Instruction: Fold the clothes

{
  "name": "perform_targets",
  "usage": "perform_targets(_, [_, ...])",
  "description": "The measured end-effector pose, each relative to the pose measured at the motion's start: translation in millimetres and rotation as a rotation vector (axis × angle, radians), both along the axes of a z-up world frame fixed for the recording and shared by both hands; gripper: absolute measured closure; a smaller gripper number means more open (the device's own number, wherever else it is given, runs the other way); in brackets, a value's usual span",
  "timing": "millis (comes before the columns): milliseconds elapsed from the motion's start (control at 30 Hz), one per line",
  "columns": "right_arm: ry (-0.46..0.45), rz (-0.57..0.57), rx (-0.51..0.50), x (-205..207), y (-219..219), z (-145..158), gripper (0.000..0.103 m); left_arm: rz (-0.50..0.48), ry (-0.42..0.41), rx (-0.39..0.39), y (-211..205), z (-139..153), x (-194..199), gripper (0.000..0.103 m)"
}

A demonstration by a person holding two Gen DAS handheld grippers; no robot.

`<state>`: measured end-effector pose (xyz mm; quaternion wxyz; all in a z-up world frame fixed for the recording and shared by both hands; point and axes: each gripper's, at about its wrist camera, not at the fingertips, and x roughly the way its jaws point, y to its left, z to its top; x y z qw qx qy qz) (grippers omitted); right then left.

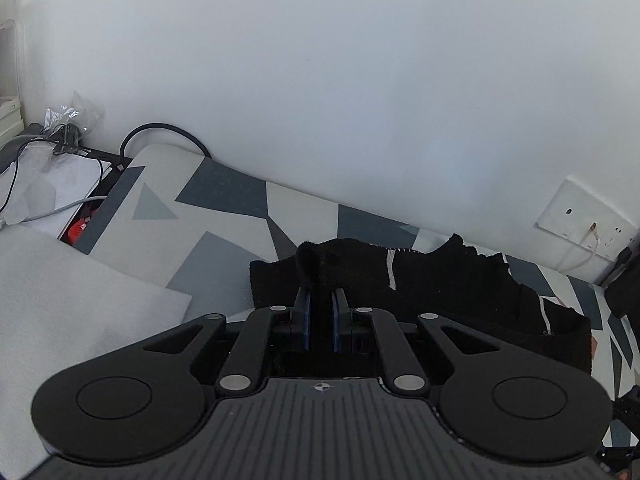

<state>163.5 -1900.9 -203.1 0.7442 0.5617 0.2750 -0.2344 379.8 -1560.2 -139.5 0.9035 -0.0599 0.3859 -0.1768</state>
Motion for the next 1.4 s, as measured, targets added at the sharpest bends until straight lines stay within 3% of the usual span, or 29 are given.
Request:
perform_targets(67, [-0.011,-0.047,0.025,-0.8,-4.6,-2.6,0.051,-0.001,0.008,-0.001,0.0,-1.7,0.4,0.092])
perform_targets(133, [0.023,-0.071,0.001,-1.7,-5.4,-1.9,0.082,-0.005,0.016,-0.001,-0.5,-3.1,0.5,0.092])
perform_targets(233, [0.045,-0.088,-0.031,-7.7,-5.7,-2.1,0.089,-0.021,0.027,0.0,-1.7,-3.9,-0.6,0.092])
perform_targets(433, [0.011,-0.13,-0.186,-24.1,-6.6,18.7,0.092,-0.056,0.154,-0.06,-6.0,-9.6,1.7,0.092])
perform_targets(767, [0.045,-0.132,-0.173,-29.3,-20.2,-2.3,0.092,-0.049,0.281,-0.059,-4.8,-27.3,22.8,0.088])
perform_targets(833, [0.043,-0.133,-0.166,-29.3,-20.1,-5.0,0.092,-0.066,0.256,-0.043,-6.9,-23.2,25.2,0.089])
perform_targets(900, [0.04,-0.134,-0.168,-28.9,-19.0,-5.8,0.092,-0.101,0.181,-0.032,-11.6,-11.4,22.1,0.096])
perform_targets(1000, [0.042,-0.13,-0.174,-28.3,-18.3,-4.3,0.092,-0.13,0.1,-0.013,-17.2,2.1,21.0,0.096])
perform_targets(1033, [0.04,-0.129,-0.172,-28.4,-18.5,-4.4,0.091,-0.126,0.1,-0.004,-17.9,2.5,23.4,0.096])
perform_targets(1133, [0.036,-0.122,-0.178,-28.6,-18.5,-4.7,0.091,-0.085,0.208,0.07,-18.3,-21.9,37.3,0.094])
perform_targets(1233, [0.036,-0.113,-0.184,-29.4,-18.3,-4.7,0.09,-0.039,0.226,0.149,-17.2,-30.9,31.2,0.081])
perform_targets(1300, [0.037,-0.104,-0.172,-30.7,-19.6,-3.3,0.084,-0.036,0.203,0.164,-16.2,-28.6,20.7,0.033])
perform_targets(1367, [0.065,-0.076,-0.197,-29.4,-16.0,6.8,0.072,-0.034,0.181,0.179,-15.2,-26.3,10.2,0.029])
perform_targets(1400, [0.074,-0.06,-0.227,-29.4,-12.0,13.4,0.061,-0.033,0.17,0.186,-14.8,-25.1,4.9,0.029])
